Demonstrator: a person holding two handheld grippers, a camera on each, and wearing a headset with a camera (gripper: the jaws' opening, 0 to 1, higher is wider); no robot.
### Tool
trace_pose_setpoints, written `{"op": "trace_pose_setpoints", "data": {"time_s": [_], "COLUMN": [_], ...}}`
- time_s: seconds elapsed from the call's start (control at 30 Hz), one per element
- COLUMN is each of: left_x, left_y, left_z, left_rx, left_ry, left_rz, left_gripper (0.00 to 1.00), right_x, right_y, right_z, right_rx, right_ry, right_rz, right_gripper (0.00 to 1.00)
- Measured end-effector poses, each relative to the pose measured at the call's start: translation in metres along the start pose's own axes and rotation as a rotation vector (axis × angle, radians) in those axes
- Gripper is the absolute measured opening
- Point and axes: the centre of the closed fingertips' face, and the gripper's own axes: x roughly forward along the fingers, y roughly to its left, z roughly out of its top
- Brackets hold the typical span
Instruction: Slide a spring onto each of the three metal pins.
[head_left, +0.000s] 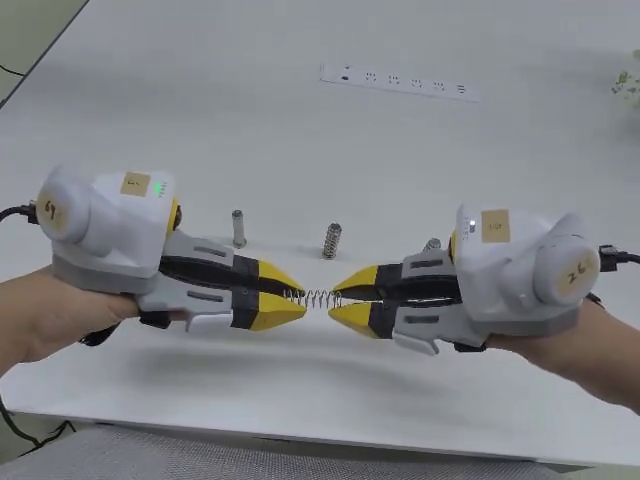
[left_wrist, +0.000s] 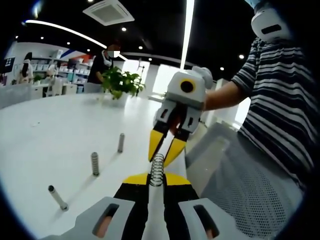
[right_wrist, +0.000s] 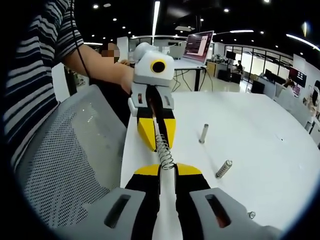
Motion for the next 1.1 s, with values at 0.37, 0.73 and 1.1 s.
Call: {"op": "trace_pose_setpoints", "data": {"time_s": [0.37,0.73,1.1], "left_x": [0.0,0.006,0.011], "left_y": [0.002,0.0,0.004], "left_z": [-0.001,-0.006,0.001], "left_rx": [0.011,0.028,0.03], "left_ry": [0.008,0.031,0.02], "left_rz": [0.01,0.015,0.025], "left_gripper": [0.02,0.02,0.02], "right_x": [-0.005,0.001,0.007], "right_y": [-0.002,0.003,0.002], "right_z": [0.019,0.046,0.06], "right_rx": [-0.014,-0.044,-0.149], "right_ry": [-0.028,-0.085,-0.092], "right_rz": [0.002,-0.001,-0.04], "right_gripper": [0.07,0.08,0.08]}}
